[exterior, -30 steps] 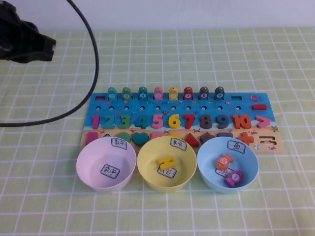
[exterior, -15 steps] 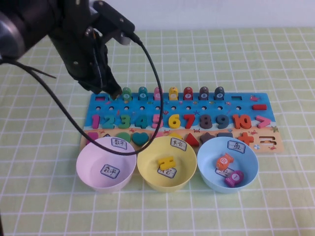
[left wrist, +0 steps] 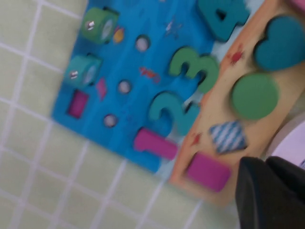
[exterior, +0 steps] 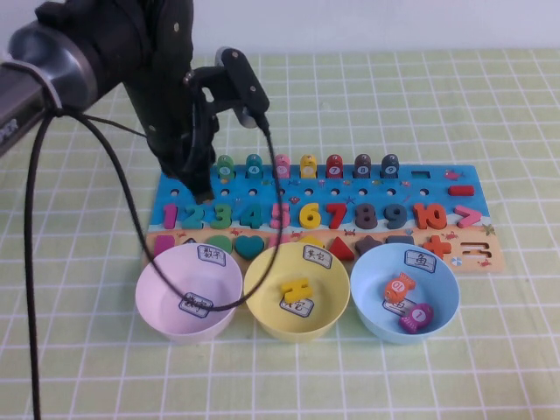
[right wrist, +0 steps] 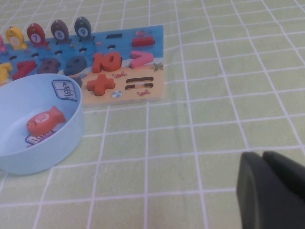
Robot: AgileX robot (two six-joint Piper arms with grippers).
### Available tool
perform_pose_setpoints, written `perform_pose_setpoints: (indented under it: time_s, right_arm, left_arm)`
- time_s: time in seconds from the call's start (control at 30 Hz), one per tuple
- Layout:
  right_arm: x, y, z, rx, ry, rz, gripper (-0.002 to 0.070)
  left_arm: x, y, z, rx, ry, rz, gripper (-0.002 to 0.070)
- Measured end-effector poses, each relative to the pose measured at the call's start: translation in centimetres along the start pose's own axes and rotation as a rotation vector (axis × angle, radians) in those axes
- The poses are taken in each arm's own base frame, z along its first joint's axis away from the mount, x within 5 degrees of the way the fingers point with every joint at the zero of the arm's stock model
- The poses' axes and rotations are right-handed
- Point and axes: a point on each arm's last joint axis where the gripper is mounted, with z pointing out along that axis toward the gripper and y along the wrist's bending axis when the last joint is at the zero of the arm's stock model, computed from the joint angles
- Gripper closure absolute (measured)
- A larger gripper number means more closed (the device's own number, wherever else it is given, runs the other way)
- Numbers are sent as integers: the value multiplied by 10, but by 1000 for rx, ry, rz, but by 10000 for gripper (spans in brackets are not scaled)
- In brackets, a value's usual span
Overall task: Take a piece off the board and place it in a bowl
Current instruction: Pick up the "number 4"
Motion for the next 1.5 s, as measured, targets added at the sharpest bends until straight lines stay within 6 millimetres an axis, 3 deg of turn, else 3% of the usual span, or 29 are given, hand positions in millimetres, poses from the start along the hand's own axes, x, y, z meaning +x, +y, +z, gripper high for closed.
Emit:
perform_pose_setpoints:
  time_s: [0.2, 0.57, 0.7, 0.8, 1.0, 1.07, 1.5]
  right_arm:
    - [0, 0, 0, 0, 0, 0, 694]
    - [0, 0, 0, 0, 0, 0, 694]
    - [0, 0, 0, 0, 0, 0, 694]
    - [0, 0, 0, 0, 0, 0, 694]
    - [0, 0, 0, 0, 0, 0, 694]
    - [0, 0, 0, 0, 0, 0, 694]
    - [0, 0, 0, 0, 0, 0, 694]
  left_arm:
    - [-17, -4, 25, 99, -89, -324, 679]
    - [-34, 1, 90, 191, 36, -485, 679]
    - [-41, 5, 89, 197, 5, -535, 674]
    - [-44, 9, 83, 185, -16, -562, 627]
    - [-46, 10, 83, 187, -18, -626, 411]
    - [-46, 9, 85, 190, -11, -638, 370]
    - [-48, 9, 102, 189, -14, -686, 340]
